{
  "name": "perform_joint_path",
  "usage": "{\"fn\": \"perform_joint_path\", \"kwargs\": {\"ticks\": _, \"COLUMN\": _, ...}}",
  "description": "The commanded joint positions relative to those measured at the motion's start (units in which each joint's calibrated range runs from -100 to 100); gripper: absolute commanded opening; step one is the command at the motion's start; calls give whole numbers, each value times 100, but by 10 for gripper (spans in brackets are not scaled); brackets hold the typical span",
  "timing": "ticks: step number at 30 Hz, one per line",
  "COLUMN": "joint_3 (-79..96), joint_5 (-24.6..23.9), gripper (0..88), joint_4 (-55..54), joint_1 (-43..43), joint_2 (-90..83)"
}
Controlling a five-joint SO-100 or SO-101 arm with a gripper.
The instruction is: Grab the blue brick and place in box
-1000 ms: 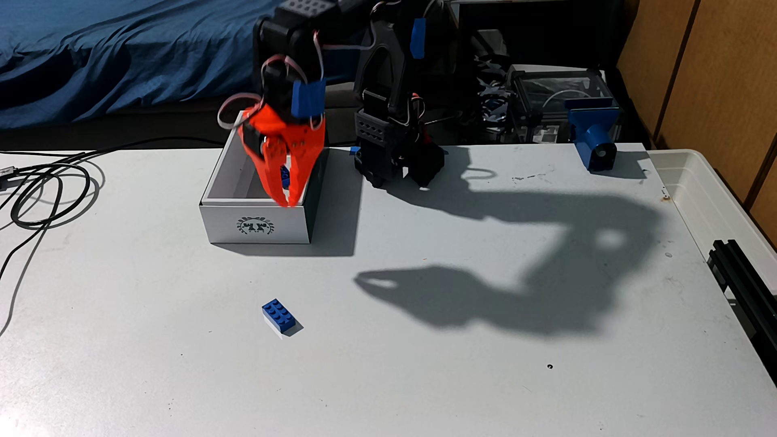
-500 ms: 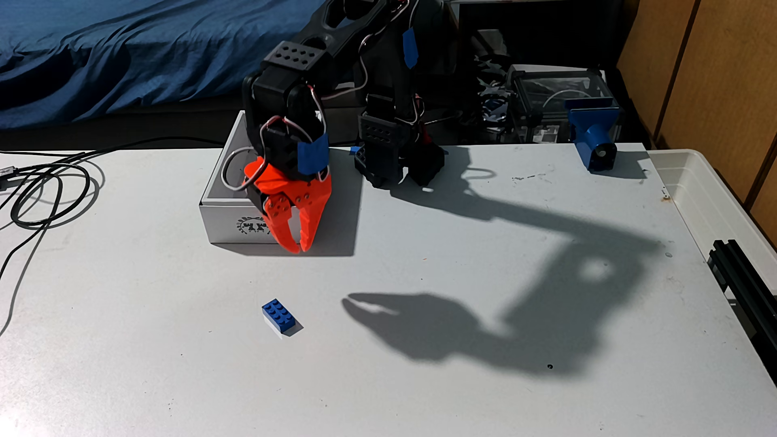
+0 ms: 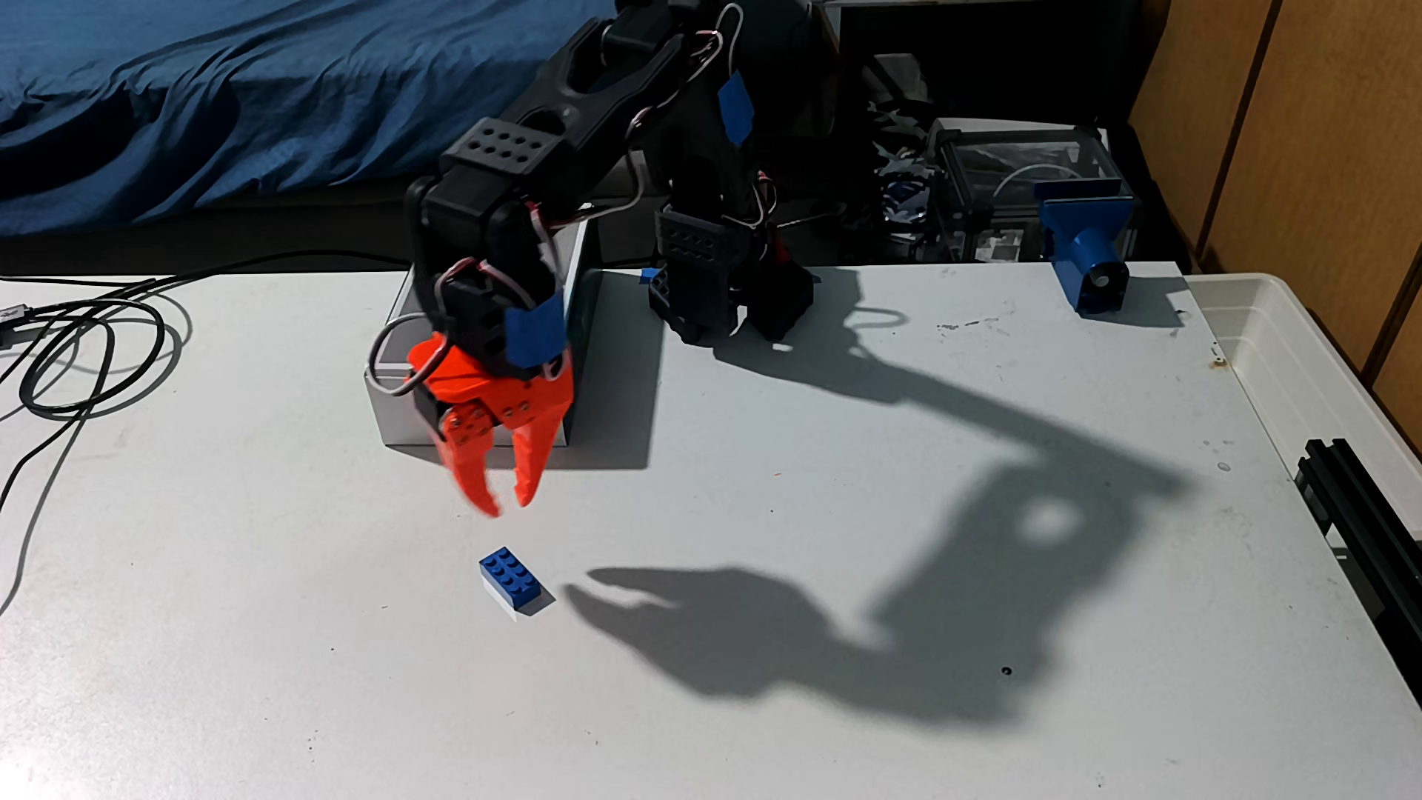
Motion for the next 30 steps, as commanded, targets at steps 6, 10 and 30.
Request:
{"fn": "perform_joint_path", "kwargs": {"ticks": 6, "joint_3": -369, "joint_5": 14, "gripper": 261, "joint_4": -21, "joint_1": 260, "joint_2": 378}}
{"fn": "perform_joint_path", "kwargs": {"ticks": 10, "joint_3": -422, "joint_5": 14, "gripper": 298, "joint_4": -30, "joint_1": 349, "joint_2": 455}}
{"fn": "perform_joint_path", "kwargs": {"ticks": 30, "joint_3": -688, "joint_5": -302, "gripper": 316, "joint_4": -306, "joint_1": -246, "joint_2": 827}}
